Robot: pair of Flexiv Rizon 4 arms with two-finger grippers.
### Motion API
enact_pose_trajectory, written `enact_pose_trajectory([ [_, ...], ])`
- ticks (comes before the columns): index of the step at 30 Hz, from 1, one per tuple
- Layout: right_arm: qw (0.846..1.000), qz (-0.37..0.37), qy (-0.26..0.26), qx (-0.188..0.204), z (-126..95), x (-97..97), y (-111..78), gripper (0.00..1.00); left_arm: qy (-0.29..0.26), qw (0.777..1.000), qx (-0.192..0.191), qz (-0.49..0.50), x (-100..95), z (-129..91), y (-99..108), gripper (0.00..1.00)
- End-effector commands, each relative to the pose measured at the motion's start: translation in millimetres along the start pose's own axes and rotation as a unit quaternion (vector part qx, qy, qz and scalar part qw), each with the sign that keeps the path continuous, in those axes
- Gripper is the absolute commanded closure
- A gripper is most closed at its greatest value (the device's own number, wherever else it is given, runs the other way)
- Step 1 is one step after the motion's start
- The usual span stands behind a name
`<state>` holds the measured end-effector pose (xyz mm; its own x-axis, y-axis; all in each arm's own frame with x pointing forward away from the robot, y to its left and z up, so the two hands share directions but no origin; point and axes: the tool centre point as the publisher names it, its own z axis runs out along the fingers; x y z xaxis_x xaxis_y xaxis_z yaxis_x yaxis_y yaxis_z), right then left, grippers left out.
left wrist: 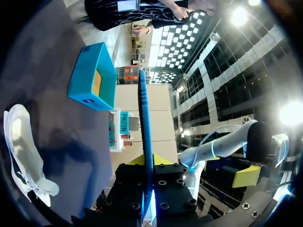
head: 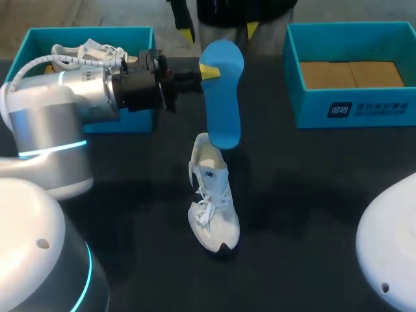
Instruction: Take the shoe out of the shoebox, open the shoe tongue, remove and reinsert the insole, then place the shoe into the shoebox
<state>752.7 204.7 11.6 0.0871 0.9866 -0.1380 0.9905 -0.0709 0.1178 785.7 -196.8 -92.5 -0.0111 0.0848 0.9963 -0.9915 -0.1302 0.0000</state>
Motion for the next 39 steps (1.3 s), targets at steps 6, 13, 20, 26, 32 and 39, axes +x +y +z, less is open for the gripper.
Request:
enact_pose_trajectory([
  [6, 0.999, 0.020, 0.039, 0.006, 10, -9.8, -3.0, 0.00, -0.001, 1.000, 0.000, 0.002, 1.2, -2, 3, 1.00],
  [13, 0.997, 0.041, 0.066, -0.004, 18, -19.9, -4.1, 0.00, -0.001, 1.000, 0.003, 0.002, 1.2, -3, 3, 1.00],
  [20, 0.985, 0.080, 0.148, -0.036, 23, -38.3, -2.0, 0.00, -0.003, 1.000, 0.008, 0.001, -0.3, -6, 2, 1.00],
  [26, 0.974, 0.096, 0.197, -0.056, 26, -57.4, -0.9, 0.00, -0.005, 1.000, 0.010, 0.000, -1.4, -7, 1, 1.00],
  [32, 0.957, 0.098, 0.263, -0.067, 26, -72.4, 1.7, 0.00, -0.004, 1.000, 0.012, -0.002, -1.5, -9, -1, 1.00],
  [39, 0.927, 0.097, 0.354, -0.082, 26, -82.1, 5.9, 0.00, -0.004, 1.000, 0.017, -0.003, -1.9, -12, -4, 1.00],
])
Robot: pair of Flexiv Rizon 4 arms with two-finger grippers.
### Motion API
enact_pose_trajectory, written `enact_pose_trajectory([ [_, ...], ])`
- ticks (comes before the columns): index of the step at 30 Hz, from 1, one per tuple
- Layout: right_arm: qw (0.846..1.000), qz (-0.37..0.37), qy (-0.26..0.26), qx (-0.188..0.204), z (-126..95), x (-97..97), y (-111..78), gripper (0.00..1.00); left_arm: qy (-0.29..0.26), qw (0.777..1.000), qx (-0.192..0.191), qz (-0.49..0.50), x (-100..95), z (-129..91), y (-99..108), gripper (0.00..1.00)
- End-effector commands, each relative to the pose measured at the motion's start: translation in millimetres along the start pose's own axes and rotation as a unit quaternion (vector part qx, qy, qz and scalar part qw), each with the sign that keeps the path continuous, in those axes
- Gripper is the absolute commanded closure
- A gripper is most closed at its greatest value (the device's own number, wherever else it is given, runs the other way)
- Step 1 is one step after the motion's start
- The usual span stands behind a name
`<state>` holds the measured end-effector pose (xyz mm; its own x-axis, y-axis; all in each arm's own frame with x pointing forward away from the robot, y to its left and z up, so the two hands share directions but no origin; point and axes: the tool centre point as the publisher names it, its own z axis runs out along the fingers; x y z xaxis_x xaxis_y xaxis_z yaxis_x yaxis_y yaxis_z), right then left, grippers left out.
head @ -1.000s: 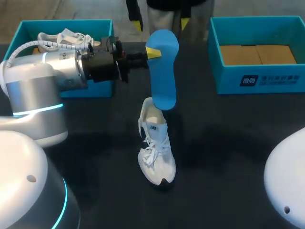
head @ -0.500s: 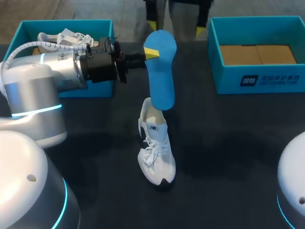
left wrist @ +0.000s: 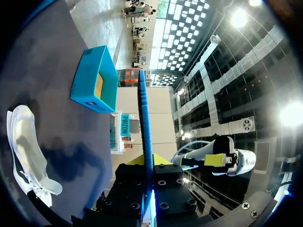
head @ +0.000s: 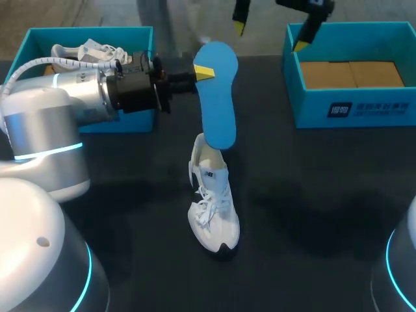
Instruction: Take the shoe out of the shoebox, open the shoe tongue, remove and reinsert the insole, then place the shoe into the shoebox
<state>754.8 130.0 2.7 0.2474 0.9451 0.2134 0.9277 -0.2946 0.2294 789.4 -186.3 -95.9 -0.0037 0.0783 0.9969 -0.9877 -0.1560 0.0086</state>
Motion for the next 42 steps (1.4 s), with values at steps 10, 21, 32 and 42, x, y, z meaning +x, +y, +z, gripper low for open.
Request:
enact_pose_trajectory([
  [10, 0.950, 0.001, 0.313, 0.005, 9, -24.3, 5.0, 0.00, 0.007, 1.000, 0.000, -0.004, 3.7, -6, -2, 1.00],
  [21, 0.916, 0.007, 0.400, 0.023, 19, -30.9, 4.7, 0.00, 0.014, 0.999, -0.032, -0.014, 6.2, -7, -1, 1.00],
  [32, 0.873, -0.005, 0.485, 0.049, 31, -34.3, 3.3, 0.00, 0.016, 0.999, -0.039, -0.018, 7.8, -9, -3, 1.00],
  [42, 0.842, -0.030, 0.532, 0.084, 39, -29.4, -8.6, 0.00, 0.016, 0.999, -0.043, -0.023, 8.6, -10, -4, 1.00],
])
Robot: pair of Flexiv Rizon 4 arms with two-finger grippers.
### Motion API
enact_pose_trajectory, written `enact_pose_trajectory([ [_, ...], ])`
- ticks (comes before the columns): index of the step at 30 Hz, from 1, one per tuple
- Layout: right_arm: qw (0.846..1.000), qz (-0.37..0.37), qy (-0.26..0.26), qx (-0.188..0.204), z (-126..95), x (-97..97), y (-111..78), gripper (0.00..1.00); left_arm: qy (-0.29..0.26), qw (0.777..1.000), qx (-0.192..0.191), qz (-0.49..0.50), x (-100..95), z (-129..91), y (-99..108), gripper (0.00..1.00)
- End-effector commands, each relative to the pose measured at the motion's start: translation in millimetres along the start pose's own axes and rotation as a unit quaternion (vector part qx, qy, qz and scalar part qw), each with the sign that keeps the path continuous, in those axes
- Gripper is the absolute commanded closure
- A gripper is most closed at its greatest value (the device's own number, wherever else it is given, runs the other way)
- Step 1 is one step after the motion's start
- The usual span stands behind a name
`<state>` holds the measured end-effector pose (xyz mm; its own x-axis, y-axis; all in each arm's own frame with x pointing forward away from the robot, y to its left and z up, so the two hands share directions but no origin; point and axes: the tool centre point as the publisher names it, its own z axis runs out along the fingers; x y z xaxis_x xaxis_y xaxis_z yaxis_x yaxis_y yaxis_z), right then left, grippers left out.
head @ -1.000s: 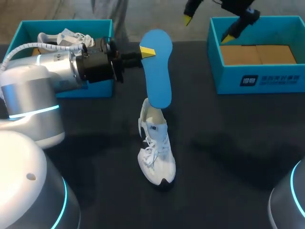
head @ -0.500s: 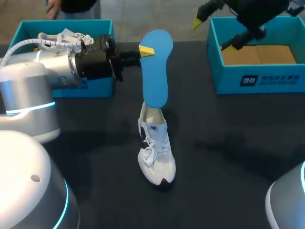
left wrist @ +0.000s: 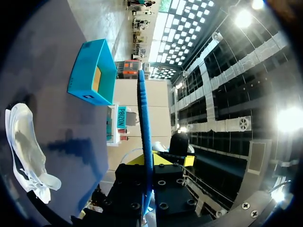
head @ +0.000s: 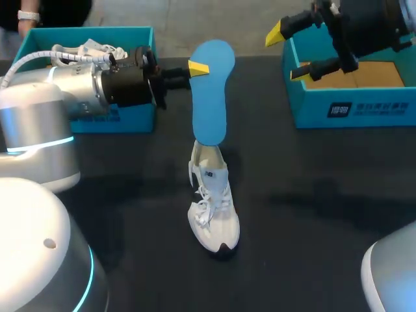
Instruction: Take the shoe out of the shoebox, open the shoe tongue, remove and reinsert the insole, then place the shoe into the shoebox
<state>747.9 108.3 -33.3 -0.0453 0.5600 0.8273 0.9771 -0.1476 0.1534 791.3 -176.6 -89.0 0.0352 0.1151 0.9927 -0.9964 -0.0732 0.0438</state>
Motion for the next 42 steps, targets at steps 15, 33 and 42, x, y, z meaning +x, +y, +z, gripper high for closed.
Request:
enact_pose_trajectory([
  [15, 0.983, 0.010, 0.182, 0.005, 20, -18.5, -9.6, 0.00, 0.003, 1.000, -0.010, -0.005, 4.7, -3, 2, 1.00],
  [33, 0.984, 0.023, 0.174, 0.009, 27, -21.2, -9.5, 0.00, 0.008, 1.000, -0.021, 0.011, 8.2, -1, 4, 1.00],
  [42, 0.984, 0.023, 0.174, 0.009, 27, -21.2, -9.5, 0.00, 0.008, 0.978, -0.056, 0.199, 6.4, 1, 7, 1.00],
])
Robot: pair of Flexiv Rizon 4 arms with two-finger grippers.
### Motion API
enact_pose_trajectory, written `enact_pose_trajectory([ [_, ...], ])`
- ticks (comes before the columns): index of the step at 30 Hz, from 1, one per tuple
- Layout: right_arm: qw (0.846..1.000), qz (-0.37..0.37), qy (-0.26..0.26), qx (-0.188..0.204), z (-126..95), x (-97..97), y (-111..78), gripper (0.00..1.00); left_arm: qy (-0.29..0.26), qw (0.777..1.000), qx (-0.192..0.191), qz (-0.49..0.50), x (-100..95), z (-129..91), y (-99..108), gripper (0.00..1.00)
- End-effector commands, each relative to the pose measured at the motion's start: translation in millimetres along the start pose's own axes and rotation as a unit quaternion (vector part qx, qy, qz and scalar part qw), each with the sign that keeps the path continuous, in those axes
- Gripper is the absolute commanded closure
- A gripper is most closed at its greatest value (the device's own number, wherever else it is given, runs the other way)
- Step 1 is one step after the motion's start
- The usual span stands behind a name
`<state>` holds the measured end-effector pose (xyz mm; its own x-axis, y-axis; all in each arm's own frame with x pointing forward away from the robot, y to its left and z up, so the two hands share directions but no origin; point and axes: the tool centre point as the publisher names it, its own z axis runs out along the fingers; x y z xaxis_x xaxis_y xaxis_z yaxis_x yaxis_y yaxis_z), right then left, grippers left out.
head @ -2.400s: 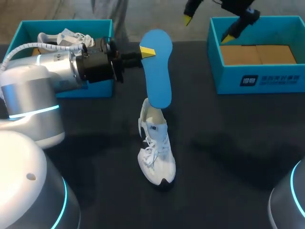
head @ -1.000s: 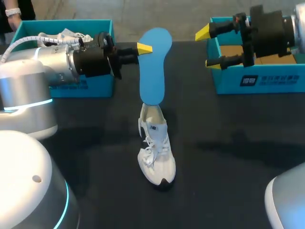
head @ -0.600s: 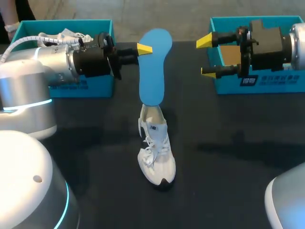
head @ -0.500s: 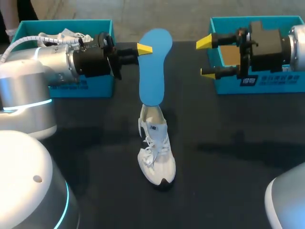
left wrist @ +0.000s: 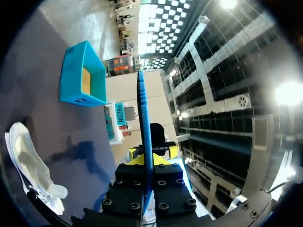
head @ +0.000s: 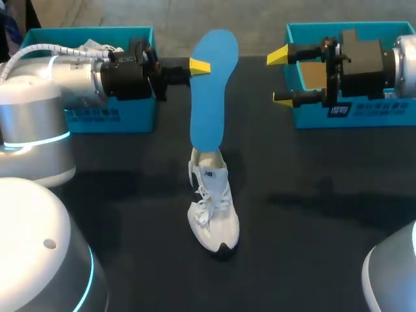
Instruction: Take the shoe out of the shoebox, open the shoe tongue, remove and reinsert the insole, then place the shoe into the shoebox
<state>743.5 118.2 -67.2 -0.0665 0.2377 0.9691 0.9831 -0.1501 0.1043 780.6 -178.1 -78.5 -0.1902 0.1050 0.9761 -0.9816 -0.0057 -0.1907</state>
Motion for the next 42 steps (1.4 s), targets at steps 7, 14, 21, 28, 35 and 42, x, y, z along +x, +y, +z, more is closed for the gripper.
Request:
enact_pose_trajectory([
  [7, 1.000, 0.000, -0.001, 0.000, 2, 0.4, 1.5, 0.00, 0.033, 0.974, 0.021, 0.223, -1.3, 0, -6, 1.00],
  [14, 1.000, 0.000, -0.001, 0.000, 2, 0.4, 1.5, 0.00, 0.026, 0.941, 0.041, 0.335, 9.0, 5, -15, 1.00],
  [21, 1.000, 0.000, -0.001, 0.000, 2, 0.4, 1.5, 0.00, 0.023, 0.938, 0.039, 0.343, 10.4, 6, -16, 1.00],
  [28, 1.000, 0.000, -0.001, 0.000, 2, 0.4, 1.5, 0.00, 0.023, 0.938, 0.039, 0.343, 10.4, 6, -16, 1.00],
  [35, 1.000, 0.000, -0.001, 0.000, 2, 0.4, 1.5, 0.00, 0.077, 0.828, 0.062, 0.551, 6.0, 4, -28, 1.00],
  [42, 1.000, 0.000, -0.001, 0.000, 2, 0.4, 1.5, 0.00, 0.125, 0.629, 0.006, 0.767, -8.3, 0, -35, 1.00],
])
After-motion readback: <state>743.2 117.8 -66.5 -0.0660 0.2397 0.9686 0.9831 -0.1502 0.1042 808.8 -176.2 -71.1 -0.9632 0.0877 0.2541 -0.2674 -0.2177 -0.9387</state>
